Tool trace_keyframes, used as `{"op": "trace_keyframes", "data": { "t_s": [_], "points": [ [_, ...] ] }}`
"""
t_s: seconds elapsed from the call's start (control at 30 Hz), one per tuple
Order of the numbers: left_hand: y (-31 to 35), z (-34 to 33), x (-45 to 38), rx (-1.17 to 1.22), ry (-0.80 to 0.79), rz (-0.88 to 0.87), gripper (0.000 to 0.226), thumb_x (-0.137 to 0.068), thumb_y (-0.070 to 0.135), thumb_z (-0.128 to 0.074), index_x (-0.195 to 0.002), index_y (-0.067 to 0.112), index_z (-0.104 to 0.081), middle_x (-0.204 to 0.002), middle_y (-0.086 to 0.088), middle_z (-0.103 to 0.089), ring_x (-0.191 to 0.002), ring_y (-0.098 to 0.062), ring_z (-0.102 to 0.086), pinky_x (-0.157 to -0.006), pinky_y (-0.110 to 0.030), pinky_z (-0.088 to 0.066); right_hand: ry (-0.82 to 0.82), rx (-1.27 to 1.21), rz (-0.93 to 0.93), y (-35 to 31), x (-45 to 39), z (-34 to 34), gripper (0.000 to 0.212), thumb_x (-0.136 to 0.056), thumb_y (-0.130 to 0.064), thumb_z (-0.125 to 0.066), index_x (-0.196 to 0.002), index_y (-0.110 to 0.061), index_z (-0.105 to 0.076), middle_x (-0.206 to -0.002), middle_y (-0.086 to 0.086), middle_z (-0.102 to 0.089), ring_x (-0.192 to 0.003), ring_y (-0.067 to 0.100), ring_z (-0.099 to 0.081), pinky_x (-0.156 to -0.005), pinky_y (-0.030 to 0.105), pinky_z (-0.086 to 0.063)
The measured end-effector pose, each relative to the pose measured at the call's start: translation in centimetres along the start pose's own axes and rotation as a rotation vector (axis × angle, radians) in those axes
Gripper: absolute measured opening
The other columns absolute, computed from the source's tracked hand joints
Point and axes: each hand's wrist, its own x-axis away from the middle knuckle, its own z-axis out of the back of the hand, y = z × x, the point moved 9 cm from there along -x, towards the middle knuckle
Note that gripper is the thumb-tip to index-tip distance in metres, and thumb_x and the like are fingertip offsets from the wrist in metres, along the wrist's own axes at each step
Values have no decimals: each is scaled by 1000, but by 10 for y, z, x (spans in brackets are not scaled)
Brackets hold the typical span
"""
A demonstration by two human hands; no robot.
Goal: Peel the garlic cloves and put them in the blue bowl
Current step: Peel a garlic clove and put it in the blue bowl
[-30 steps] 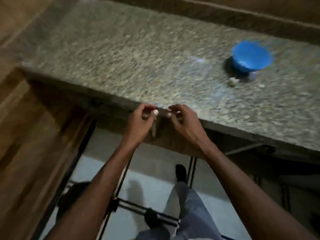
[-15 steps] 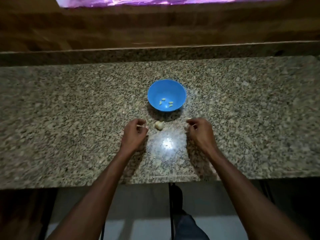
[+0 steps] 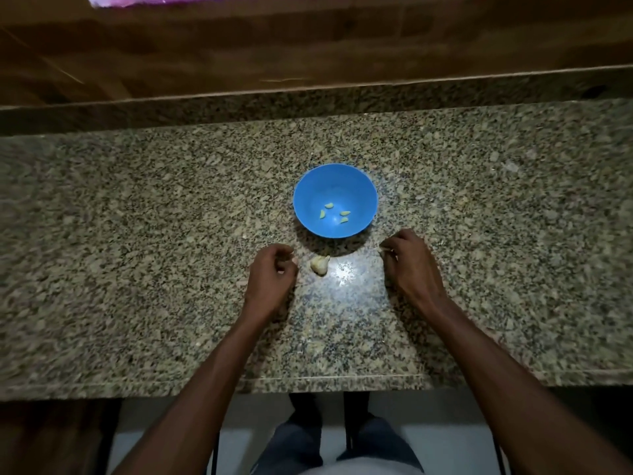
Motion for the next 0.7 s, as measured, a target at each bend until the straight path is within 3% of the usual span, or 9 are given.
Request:
{"op": "trace_keyframes", "data": {
  "t_s": [0.13, 0.23, 0.33, 0.47, 0.57, 0.63, 0.7],
  "points": [
    [-1, 0, -8, 8, -26, -13, 18, -98, 14, -65, -116, 13, -68, -113, -3, -66, -98, -11, -64, -73, -8, -45, 10, -74, -29, -4, 9, 5, 16, -95, -11, -72, -109, -7, -78, -103, 10, -70, -94, 30, -67, -79, 39, -56],
    [-6, 1, -15, 40, -31, -4, 17, -98, 13, -65, -115, 12, -67, -112, -4, -67, -97, -9, -64, -70, -2, -44, 72, -254, -134, -5, 17, 21, 20, -95, -13, -72, -113, -9, -80, -103, 5, -76, -91, 18, -72, -80, 34, -61],
    [-11, 1, -19, 51, -28, 8, 16, -98, 12, -66, -114, 12, -68, -112, -4, -67, -101, -15, -65, -72, -4, -44, 118, -432, -207, -22, 18, 43, 21, -97, -25, -76, -114, -15, -80, -103, -6, -77, -93, 2, -71, -73, 15, -57],
    [-15, 1, -22, 75, -30, 19, 16, -99, 13, -66, -115, 12, -68, -111, -3, -67, -100, -13, -65, -76, -11, -49, 147, -503, -99, -73, -27, 71, 18, -96, -30, -77, -110, -19, -80, -104, -12, -75, -95, -4, -68, -71, 7, -52],
    [-18, 3, -21, 98, -13, 28, 15, -99, 17, -67, -114, 14, -67, -110, -2, -66, -95, -9, -64, -71, -7, -48, 10, -316, 54, -114, -82, 51, 15, -95, -22, -77, -106, -13, -82, -100, -7, -73, -84, 4, -67, -70, 4, -43],
    [-21, 6, -20, 120, 0, 31, 15, -99, 20, -67, -114, 16, -66, -108, -2, -66, -92, -8, -65, -68, -6, -48, -187, -92, 135, -126, -111, 8, 15, -95, -14, -75, -106, -8, -82, -102, 2, -75, -86, 14, -67, -76, 16, -46],
    [-25, 8, -18, 147, -3, 45, 16, -100, 23, -67, -115, 20, -65, -107, -1, -67, -91, -11, -67, -71, -19, -56, -339, 66, 141, -121, -123, -31, 17, -92, -7, -73, -107, -8, -81, -106, 9, -78, -96, 25, -72, -84, 35, -55]
  ]
}}
